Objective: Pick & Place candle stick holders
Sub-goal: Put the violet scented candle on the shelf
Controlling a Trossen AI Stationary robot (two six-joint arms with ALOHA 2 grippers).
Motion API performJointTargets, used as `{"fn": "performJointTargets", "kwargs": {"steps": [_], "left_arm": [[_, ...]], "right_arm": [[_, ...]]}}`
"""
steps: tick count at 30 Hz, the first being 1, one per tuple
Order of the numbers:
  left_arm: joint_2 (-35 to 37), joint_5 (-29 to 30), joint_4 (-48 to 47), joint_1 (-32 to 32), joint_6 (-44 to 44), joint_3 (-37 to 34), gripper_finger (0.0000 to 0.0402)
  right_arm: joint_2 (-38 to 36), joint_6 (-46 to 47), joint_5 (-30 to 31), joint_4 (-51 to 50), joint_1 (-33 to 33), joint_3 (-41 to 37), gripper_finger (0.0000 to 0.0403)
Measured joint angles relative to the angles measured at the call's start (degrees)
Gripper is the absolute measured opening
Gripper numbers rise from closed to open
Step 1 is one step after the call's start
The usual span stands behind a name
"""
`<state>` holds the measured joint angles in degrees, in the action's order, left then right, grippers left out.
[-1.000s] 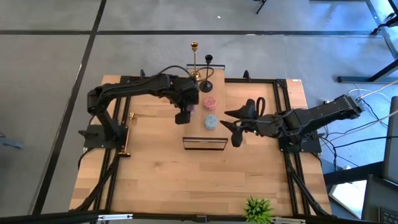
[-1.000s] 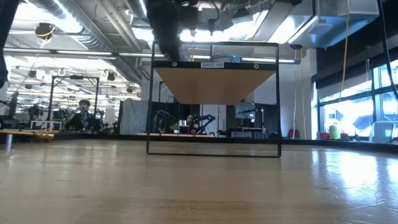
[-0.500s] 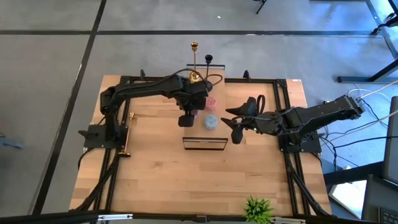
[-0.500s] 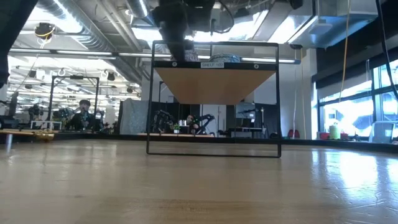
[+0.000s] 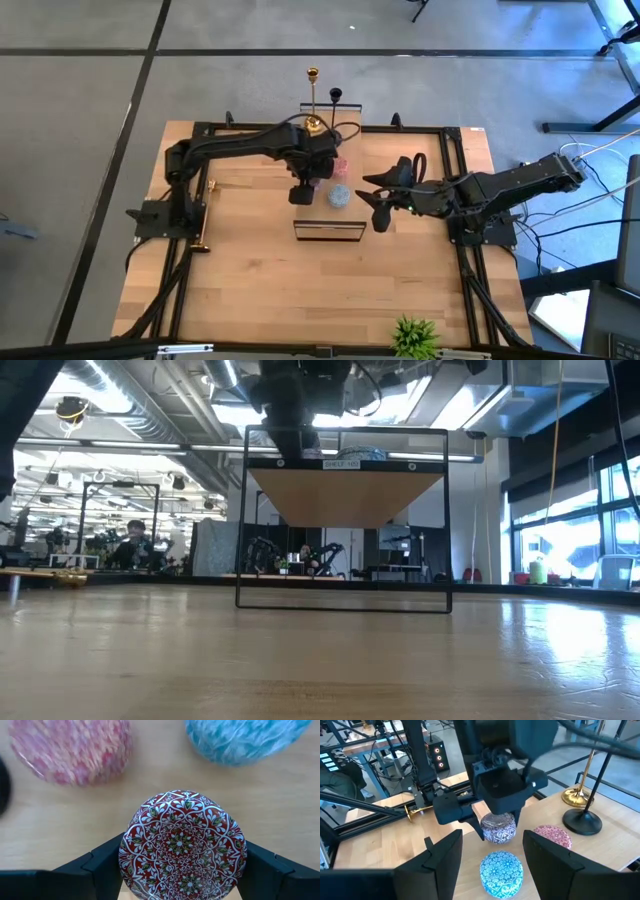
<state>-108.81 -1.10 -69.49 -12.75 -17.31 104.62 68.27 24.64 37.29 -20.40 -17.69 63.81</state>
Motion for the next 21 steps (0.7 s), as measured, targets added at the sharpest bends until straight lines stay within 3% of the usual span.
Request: {"fn": "performJointTargets", "kwargs": {"steps": [21], "left_arm": [[-1.0,1.7,-0.4,0.3,-2.0,-0.1,0.0301]], "right_arm": [[0.0,0.6,0.0,-0.1,-0.1,0.0,0.0213]]}}
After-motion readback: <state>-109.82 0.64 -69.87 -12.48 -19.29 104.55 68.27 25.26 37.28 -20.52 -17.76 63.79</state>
